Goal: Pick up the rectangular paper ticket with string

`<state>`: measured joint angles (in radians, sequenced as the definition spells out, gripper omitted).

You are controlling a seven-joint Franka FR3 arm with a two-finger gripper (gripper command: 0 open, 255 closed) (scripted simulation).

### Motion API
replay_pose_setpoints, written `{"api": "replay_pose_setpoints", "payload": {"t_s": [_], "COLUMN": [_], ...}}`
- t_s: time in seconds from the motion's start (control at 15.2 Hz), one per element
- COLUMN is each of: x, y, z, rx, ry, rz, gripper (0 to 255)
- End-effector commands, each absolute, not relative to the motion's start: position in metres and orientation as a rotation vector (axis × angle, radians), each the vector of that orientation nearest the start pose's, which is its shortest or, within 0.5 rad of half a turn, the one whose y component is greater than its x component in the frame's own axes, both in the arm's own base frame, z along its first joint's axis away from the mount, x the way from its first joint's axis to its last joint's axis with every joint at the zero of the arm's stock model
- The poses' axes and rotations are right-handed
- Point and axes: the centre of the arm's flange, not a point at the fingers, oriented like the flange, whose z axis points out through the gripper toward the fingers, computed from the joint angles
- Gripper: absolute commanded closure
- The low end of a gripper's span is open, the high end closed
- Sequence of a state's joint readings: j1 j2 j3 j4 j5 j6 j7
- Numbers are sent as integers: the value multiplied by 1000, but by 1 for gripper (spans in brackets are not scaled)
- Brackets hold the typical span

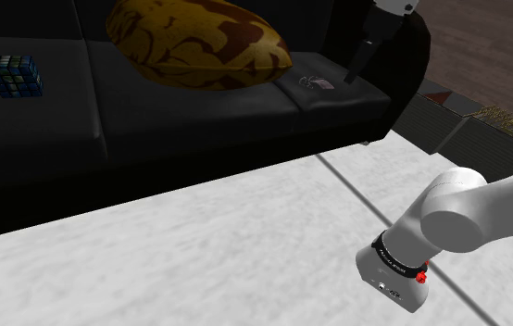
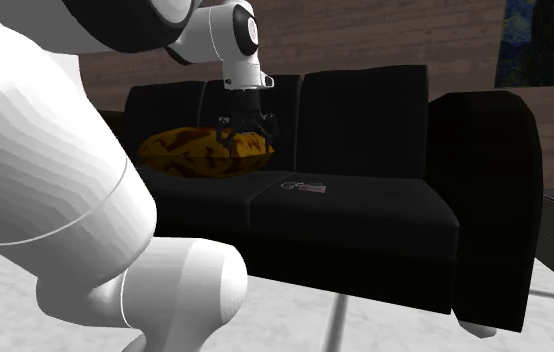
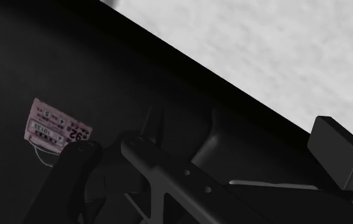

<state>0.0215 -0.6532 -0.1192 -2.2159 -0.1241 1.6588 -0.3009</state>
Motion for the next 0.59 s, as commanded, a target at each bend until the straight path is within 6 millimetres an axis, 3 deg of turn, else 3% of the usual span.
{"api": "replay_pose_setpoints", "payload": {"t_s": [0.0,0.53], "x": [366,444], "y": [-87,-176], "z": [619,604], "rx": [-3159,-3023], "ry": [-472,-840], "rz": [-95,41], "gripper": [0,0]}}
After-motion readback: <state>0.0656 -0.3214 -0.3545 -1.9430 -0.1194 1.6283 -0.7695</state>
